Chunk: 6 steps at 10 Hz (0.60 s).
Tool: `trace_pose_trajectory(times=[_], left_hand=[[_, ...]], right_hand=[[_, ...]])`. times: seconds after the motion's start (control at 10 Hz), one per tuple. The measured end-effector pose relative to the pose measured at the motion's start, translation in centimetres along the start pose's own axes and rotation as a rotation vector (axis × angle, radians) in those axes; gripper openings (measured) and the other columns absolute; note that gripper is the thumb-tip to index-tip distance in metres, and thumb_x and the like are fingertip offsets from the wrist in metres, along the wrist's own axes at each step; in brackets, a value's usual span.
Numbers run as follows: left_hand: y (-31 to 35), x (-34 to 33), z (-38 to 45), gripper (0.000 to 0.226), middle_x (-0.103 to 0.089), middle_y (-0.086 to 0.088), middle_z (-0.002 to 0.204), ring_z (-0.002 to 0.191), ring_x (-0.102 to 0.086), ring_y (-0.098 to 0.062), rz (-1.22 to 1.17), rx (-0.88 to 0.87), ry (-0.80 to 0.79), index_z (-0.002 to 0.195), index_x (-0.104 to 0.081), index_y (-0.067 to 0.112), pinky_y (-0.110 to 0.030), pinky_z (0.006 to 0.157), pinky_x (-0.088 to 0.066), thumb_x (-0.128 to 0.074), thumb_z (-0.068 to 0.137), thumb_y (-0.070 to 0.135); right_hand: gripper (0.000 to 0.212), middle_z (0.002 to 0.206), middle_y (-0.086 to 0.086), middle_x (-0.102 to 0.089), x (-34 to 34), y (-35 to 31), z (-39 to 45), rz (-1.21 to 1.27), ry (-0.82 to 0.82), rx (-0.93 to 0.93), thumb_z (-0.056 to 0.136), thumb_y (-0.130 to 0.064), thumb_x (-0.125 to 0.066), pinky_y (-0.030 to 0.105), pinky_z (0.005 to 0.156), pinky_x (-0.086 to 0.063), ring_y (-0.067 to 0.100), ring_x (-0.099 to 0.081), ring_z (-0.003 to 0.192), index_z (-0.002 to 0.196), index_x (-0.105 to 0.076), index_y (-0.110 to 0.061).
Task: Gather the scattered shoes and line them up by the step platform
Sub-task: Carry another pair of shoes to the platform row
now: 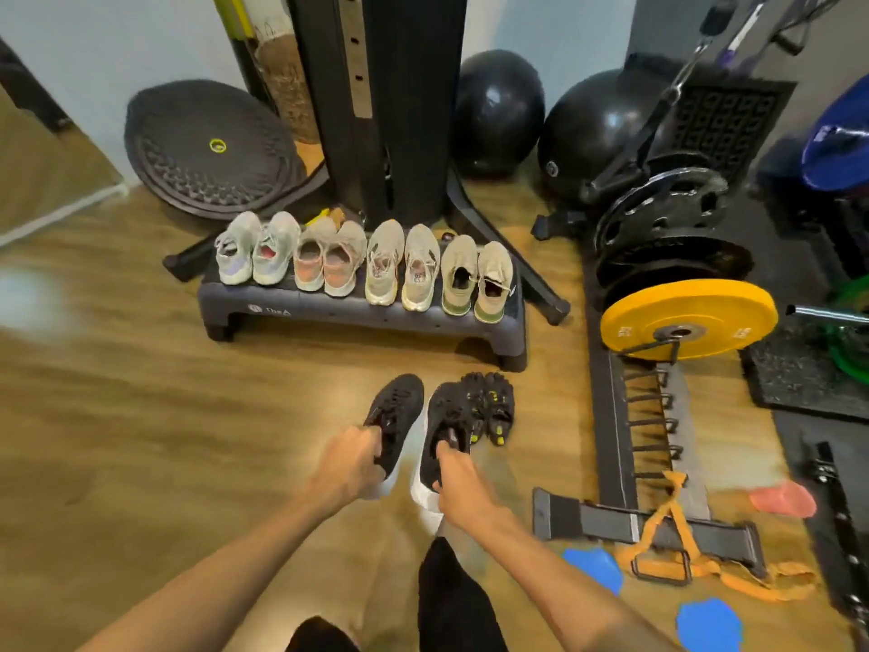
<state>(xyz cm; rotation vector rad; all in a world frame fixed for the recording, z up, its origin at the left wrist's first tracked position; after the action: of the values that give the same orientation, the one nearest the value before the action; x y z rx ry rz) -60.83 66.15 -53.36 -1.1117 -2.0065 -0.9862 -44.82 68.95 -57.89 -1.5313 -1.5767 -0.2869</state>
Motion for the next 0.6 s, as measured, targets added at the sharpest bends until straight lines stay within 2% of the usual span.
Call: trace_pose_trajectory(times=[0.1, 0.2, 0.3, 0.4, 0.5, 0.6], left_hand=[[-1.3, -3.5, 7.9, 0.021, -0.067, -0.011, 0.101, 0.09, -0.064, -0.03, 0.028, 0.04, -0.061, 0.098, -0.06, 0.006, -0.029, 0.065, -0.042, -0.058, 0.082, 0.019], [-4.2, -8.8, 16.2, 0.024, -0.065, -0.011, 0.107, 0.094, -0.064, -0.027, 0.02, 0.095, -0.125, 0.106, -0.057, 0.006, -0.025, 0.063, -0.038, -0.052, 0.085, 0.015], [-7.1, -14.8, 22.9, 0.028, -0.058, -0.009, 0.118, 0.105, -0.059, -0.025, 0.116, 0.074, -0.16, 0.116, -0.05, 0.009, -0.028, 0.074, -0.043, -0.045, 0.089, 0.013], [-8.9, -20.0, 28.3, 0.034, -0.052, -0.009, 0.126, 0.114, -0.052, -0.025, 0.21, 0.063, -0.189, 0.127, -0.043, 0.009, -0.032, 0.083, -0.044, -0.039, 0.093, 0.011], [-11.1, -27.9, 35.7, 0.04, -0.06, -0.011, 0.113, 0.102, -0.06, -0.025, 0.29, -0.002, -0.157, 0.121, -0.054, 0.004, -0.029, 0.073, -0.049, -0.061, 0.083, 0.014], [-12.2, -34.2, 40.5, 0.039, -0.059, -0.009, 0.117, 0.109, -0.058, -0.025, 0.236, 0.0, -0.12, 0.123, -0.053, 0.006, -0.031, 0.078, -0.051, -0.058, 0.086, 0.014]], right_hand=[[0.038, 0.116, 0.013, -0.053, -2.0, 2.8, 7.1, 0.036, -0.061, -0.034, 0.087, 0.0, -0.046, 0.041, 0.074, -0.044, 0.033, -0.055, 0.102, 0.123, -0.038, -0.012], [0.05, 0.136, 0.016, -0.048, -5.8, 7.2, 14.7, 0.206, -0.151, -0.149, 0.092, -0.007, -0.041, 0.043, 0.099, -0.042, 0.031, -0.05, 0.12, 0.141, -0.036, -0.013], [0.049, 0.132, 0.027, -0.049, -11.3, 12.5, 22.3, 0.345, -0.149, -0.224, 0.095, -0.025, -0.03, 0.053, 0.096, -0.043, 0.04, -0.053, 0.107, 0.142, -0.04, -0.013], [0.045, 0.133, 0.018, -0.051, -15.9, 15.1, 27.2, 0.376, -0.136, -0.278, 0.096, -0.023, -0.031, 0.046, 0.098, -0.042, 0.035, -0.052, 0.119, 0.137, -0.043, -0.013], [0.051, 0.123, 0.005, -0.056, -21.1, 18.2, 34.7, 0.044, -0.104, -0.191, 0.09, -0.005, -0.04, 0.038, 0.088, -0.047, 0.026, -0.057, 0.109, 0.138, -0.038, -0.021], [0.054, 0.124, 0.007, -0.056, -25.0, 21.0, 39.5, -0.059, -0.115, -0.128, 0.091, -0.005, -0.04, 0.042, 0.088, -0.047, 0.03, -0.058, 0.109, 0.143, -0.031, -0.019]])
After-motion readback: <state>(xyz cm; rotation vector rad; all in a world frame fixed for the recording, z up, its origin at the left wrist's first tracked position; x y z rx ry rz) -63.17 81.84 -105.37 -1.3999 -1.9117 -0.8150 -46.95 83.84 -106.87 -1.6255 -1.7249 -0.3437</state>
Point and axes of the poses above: each hand's wrist, its own z-axis towards the middle knuckle, its own x-axis out of the back of the hand, y = z × x, the point moved 4 cm from there along z, towards the middle knuckle
